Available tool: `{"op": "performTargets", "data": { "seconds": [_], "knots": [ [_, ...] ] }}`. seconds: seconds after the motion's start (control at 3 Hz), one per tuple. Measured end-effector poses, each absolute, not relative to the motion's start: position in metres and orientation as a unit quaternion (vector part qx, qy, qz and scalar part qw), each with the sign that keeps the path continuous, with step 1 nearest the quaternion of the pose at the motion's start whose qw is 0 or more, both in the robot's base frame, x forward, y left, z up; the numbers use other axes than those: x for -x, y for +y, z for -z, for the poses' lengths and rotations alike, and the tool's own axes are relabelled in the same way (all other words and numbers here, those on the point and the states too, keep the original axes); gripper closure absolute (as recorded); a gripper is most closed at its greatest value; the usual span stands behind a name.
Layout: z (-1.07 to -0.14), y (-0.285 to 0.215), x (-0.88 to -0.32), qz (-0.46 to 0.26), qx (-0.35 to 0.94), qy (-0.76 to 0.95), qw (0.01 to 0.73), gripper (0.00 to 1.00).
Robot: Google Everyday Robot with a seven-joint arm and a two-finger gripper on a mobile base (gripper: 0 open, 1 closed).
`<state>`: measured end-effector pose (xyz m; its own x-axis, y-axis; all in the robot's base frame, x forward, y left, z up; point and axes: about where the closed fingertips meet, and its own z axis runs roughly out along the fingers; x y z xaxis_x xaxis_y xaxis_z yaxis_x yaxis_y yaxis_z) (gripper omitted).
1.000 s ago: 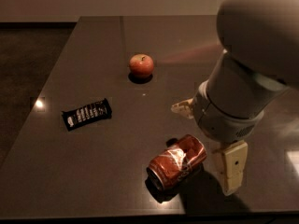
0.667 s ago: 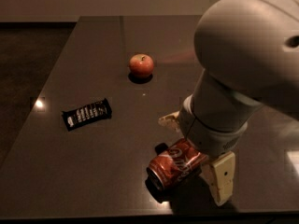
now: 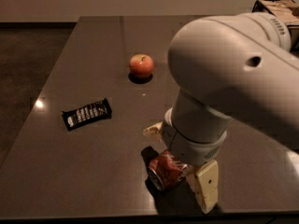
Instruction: Place coke can upright
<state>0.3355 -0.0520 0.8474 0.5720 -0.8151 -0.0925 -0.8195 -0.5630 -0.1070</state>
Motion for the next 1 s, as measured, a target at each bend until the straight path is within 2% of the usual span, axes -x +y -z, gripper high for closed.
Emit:
{"op": "performTargets", "data": {
  "seconds": [0.33, 1.0],
  "knots": [
    [-0.8434, -0.0443, -0.3327, -0.017, 0.887, 0.456, 0.069, 0.19],
    [-0.8402, -0.041, -0.3341, -0.015, 0.882, 0.468, 0.049, 0.65]
  ]
}}
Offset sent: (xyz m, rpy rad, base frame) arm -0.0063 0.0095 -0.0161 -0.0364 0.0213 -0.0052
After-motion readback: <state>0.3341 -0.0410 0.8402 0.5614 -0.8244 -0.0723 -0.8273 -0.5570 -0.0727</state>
